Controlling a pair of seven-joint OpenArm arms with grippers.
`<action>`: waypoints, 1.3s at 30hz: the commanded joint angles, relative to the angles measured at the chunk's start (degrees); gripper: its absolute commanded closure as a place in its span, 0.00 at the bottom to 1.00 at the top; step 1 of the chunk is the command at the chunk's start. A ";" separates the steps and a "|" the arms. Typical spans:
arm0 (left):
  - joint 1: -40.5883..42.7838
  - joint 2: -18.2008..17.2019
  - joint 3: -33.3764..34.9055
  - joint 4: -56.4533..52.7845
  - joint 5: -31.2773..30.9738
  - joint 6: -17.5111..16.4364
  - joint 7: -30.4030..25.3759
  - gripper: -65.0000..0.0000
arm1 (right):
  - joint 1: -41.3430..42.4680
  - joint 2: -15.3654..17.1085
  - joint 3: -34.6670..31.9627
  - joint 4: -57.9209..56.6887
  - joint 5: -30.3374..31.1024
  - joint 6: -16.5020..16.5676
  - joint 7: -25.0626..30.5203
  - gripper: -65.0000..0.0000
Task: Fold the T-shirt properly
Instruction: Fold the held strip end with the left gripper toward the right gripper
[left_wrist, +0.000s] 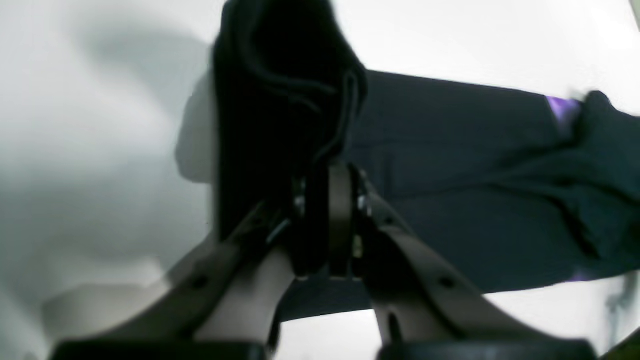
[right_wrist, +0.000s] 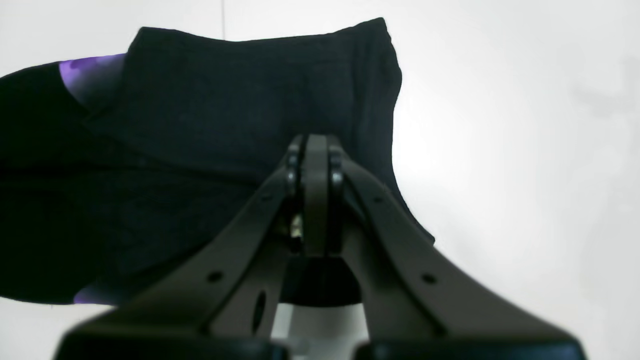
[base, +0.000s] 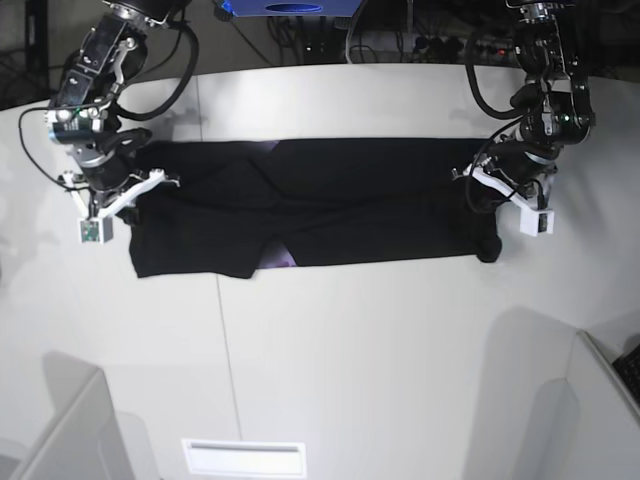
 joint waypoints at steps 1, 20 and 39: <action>-0.33 0.33 0.75 1.12 -0.59 -0.02 -1.08 1.00 | 0.50 0.28 0.05 0.96 0.69 0.15 1.31 1.00; -6.05 3.41 16.14 -0.81 -0.67 6.48 -1.08 1.00 | 0.32 0.28 0.05 0.96 0.69 0.15 1.31 1.00; -11.94 9.30 21.50 -10.40 -0.85 6.57 -1.08 1.00 | 0.50 0.45 0.05 0.87 0.69 0.15 1.31 1.00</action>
